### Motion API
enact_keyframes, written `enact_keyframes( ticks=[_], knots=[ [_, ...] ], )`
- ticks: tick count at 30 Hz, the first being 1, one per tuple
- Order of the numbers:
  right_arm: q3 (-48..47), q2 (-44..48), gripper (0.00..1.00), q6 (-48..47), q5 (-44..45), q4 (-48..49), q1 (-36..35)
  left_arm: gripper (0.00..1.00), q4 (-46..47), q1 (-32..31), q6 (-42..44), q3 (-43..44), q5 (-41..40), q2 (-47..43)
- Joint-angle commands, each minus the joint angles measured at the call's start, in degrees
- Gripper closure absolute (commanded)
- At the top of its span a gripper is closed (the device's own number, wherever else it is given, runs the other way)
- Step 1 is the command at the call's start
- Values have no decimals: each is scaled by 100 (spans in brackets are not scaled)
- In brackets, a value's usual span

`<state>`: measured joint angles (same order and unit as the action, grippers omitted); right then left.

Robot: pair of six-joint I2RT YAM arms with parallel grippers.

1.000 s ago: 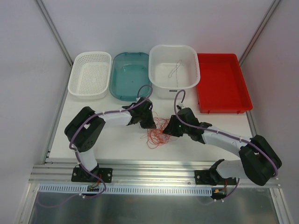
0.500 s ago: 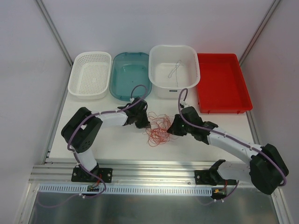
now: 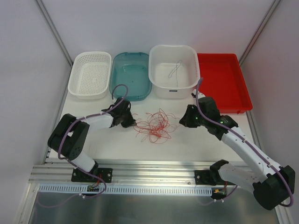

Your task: Untangle the cables

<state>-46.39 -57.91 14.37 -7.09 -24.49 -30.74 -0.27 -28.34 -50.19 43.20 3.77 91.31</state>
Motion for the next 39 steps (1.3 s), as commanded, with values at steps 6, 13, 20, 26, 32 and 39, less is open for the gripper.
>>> enact_keyframes(
  ticks=[6,13,20,26,32,39],
  knots=[
    [-336,-168,99,-743,-582,-469,95,100,-245,355,291,-602,-570,-798],
    [-958,288,99,-1163,83,-1100,410,100,-526,855,344,-980,-737,-1229],
    [-2610,904,99,-1832,892,-2120,929,100,-667,1260,317,-1182,-922,-1581],
    [-3403,1430,99,-1719,1123,-1632,1000,100,-851,1322,282,-1191,-1150,-1783],
    [-3455,1204,99,-1587,-632,-1285,991,100,-904,1322,475,-1139,-940,-2203],
    [-2578,448,99,-1060,-2287,-698,886,82,-904,1287,1107,-858,70,-3012]
  ],
)
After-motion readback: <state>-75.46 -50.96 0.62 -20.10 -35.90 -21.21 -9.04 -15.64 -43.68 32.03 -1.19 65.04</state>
